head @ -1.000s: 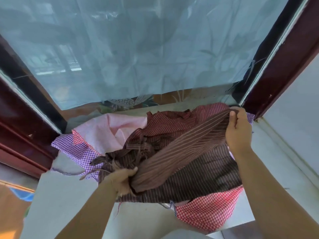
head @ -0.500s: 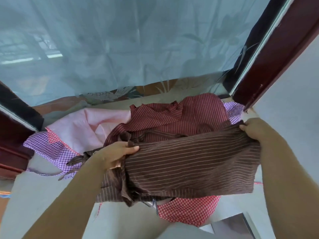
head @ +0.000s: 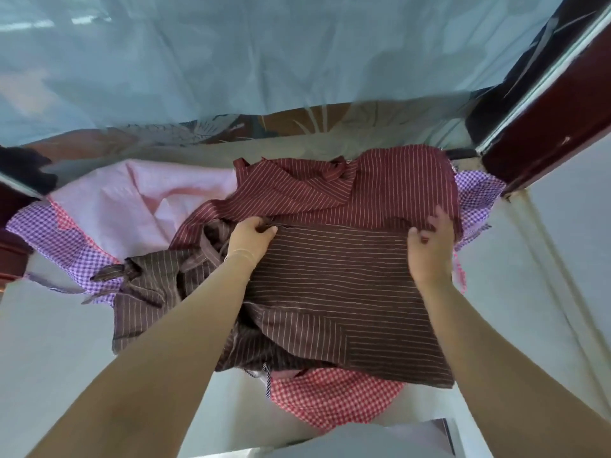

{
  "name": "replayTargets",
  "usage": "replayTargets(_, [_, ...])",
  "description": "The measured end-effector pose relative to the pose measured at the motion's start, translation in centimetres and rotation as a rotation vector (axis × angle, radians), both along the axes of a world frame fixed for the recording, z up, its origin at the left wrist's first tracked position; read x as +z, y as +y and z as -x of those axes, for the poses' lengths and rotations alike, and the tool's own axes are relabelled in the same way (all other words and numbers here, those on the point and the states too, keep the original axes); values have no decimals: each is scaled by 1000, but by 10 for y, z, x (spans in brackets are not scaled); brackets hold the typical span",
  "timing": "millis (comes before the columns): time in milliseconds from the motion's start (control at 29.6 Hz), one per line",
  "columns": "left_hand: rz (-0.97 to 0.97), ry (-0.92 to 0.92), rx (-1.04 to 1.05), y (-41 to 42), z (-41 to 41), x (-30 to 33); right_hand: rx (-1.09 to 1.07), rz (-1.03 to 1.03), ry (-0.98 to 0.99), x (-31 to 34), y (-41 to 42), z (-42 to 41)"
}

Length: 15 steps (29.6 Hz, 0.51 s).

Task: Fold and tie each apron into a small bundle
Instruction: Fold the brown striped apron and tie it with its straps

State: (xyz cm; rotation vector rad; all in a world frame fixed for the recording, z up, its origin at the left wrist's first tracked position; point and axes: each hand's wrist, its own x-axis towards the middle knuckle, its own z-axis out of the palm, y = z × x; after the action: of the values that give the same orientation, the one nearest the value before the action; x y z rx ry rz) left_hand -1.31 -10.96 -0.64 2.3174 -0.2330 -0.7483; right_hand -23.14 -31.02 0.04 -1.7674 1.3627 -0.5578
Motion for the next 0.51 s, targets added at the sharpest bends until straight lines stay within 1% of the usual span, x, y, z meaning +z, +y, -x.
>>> replayTargets(34, [0,4,5,0,0,-2,194,77,68,-4,23,-10])
replayTargets(68, [2,9,11,-1,0,-5,412,100,155,-10,48,-20])
replayTargets(101, [6,15,19,2,0,-7,615,73,260,-17,73,-31])
replayTargets(135, [19,26,18,5,2,-7,765,23,354,-29,92,-38])
replayTargets(169, [36,37,26,11,4,-7,850,-26,434,-39,104,-43])
replayTargets(203, [55,43,62,23,6,-8,895,-83,500,-50,113,-49])
replayTargets(270, [87,33,178,49,13,-11,884,-216,587,-65,111,-52])
replayTargets(338, [76,-48,282,86,30,-16,850,-345,637,-76,102,-52])
replayTargets(371, [38,-113,271,108,40,-21,839,-383,644,-81,98,-51])
replayTargets(405, [-18,-175,212,133,50,-29,834,-403,643,-84,98,-53])
replayTargets(439, [-73,-219,99,156,61,-38,817,-417,636,-85,96,-53])
replayTargets(506, [-172,-231,-179,196,79,-55,780,-421,630,-86,95,-52])
